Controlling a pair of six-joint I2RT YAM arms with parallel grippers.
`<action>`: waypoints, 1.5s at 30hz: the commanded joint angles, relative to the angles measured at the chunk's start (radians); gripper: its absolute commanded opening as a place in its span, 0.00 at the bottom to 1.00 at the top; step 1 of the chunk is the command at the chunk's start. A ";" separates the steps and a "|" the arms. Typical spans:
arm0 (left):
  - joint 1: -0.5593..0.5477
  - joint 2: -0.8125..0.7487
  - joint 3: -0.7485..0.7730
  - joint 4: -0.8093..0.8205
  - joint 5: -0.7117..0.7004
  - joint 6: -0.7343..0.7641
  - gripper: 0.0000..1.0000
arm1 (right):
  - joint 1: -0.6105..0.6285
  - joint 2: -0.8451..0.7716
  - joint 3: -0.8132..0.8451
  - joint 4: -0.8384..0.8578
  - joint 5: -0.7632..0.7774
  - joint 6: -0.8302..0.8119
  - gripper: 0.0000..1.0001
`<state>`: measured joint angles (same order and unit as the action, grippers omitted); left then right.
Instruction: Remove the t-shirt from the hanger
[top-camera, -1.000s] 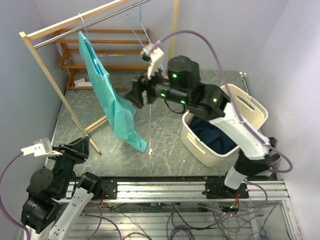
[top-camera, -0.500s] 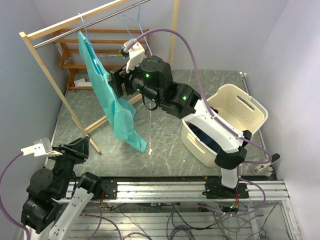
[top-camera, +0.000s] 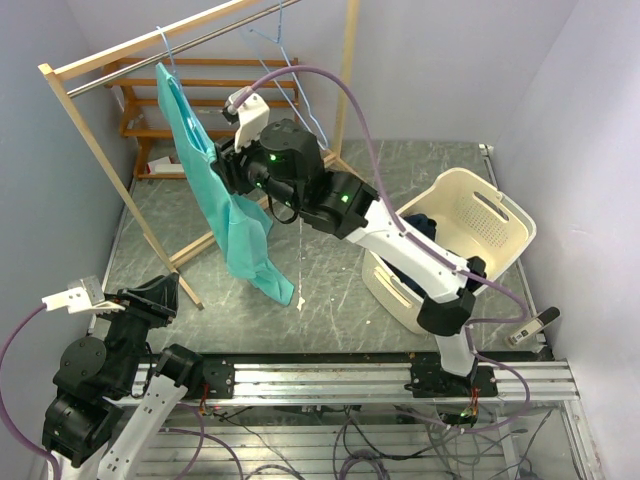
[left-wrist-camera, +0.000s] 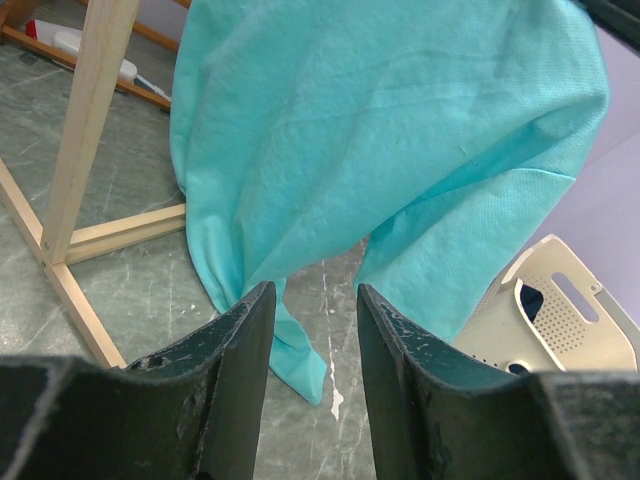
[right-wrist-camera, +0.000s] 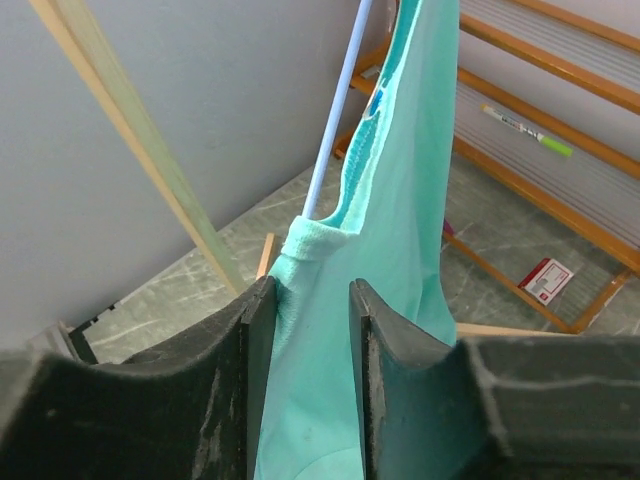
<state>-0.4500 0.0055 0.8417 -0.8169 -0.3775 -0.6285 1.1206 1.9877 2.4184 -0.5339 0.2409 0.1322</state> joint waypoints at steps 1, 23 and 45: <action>-0.009 -0.005 0.007 0.003 -0.018 -0.004 0.49 | -0.001 0.066 0.047 0.006 0.053 -0.003 0.31; -0.009 -0.004 0.007 0.003 -0.018 -0.004 0.45 | -0.067 -0.114 -0.237 0.302 0.063 -0.019 0.00; -0.010 -0.005 0.006 0.019 0.010 0.014 0.57 | -0.117 -0.506 -0.538 0.262 -0.048 0.057 0.00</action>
<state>-0.4507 0.0055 0.8417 -0.8169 -0.3775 -0.6277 1.0069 1.6497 1.9774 -0.2470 0.2665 0.1318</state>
